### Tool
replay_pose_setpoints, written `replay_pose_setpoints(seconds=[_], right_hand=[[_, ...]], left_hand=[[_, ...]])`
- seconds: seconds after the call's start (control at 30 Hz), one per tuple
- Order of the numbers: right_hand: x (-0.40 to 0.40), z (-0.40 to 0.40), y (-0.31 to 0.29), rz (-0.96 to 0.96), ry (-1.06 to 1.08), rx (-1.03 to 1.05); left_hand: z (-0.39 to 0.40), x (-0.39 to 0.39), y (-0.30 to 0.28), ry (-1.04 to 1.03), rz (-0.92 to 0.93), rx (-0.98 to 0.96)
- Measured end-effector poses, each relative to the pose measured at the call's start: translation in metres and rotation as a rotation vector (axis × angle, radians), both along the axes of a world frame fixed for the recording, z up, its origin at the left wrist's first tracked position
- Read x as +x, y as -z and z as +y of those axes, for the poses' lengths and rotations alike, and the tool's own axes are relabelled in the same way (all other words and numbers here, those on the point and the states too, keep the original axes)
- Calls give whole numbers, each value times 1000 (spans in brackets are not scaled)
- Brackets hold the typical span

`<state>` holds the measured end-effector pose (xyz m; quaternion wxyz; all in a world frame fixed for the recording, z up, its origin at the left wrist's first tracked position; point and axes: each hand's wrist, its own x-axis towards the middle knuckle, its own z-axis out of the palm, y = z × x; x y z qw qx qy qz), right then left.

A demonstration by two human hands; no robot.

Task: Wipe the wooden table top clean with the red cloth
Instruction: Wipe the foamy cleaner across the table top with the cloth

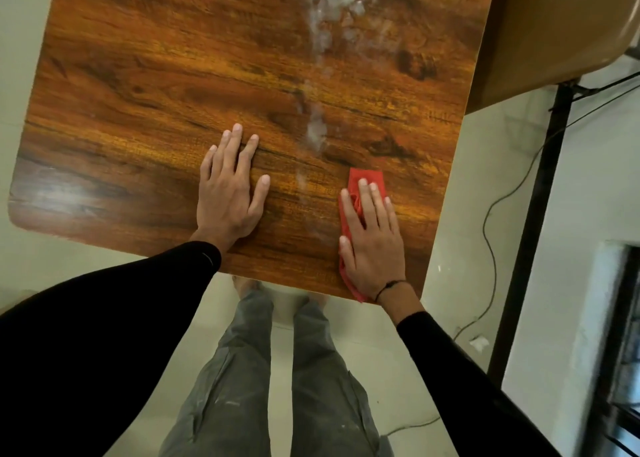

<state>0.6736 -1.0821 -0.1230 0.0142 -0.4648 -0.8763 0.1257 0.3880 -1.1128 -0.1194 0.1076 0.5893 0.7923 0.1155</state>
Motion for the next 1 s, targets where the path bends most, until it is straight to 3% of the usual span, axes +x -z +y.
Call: replay_pose_setpoints(seconds=[0.23, 0.5, 0.8, 1.0], right_hand=[[63, -35, 4, 12, 168, -3], [46, 34, -5, 41, 497, -8], [17, 80, -6, -34, 214, -3], [23, -5, -2, -33, 624, 40]], left_hand=[[-1, 0, 2, -6, -10, 6], [-3, -3, 5, -5, -7, 25], [-2, -4, 7, 0, 1, 30], [-3, -6, 9, -8, -11, 29]])
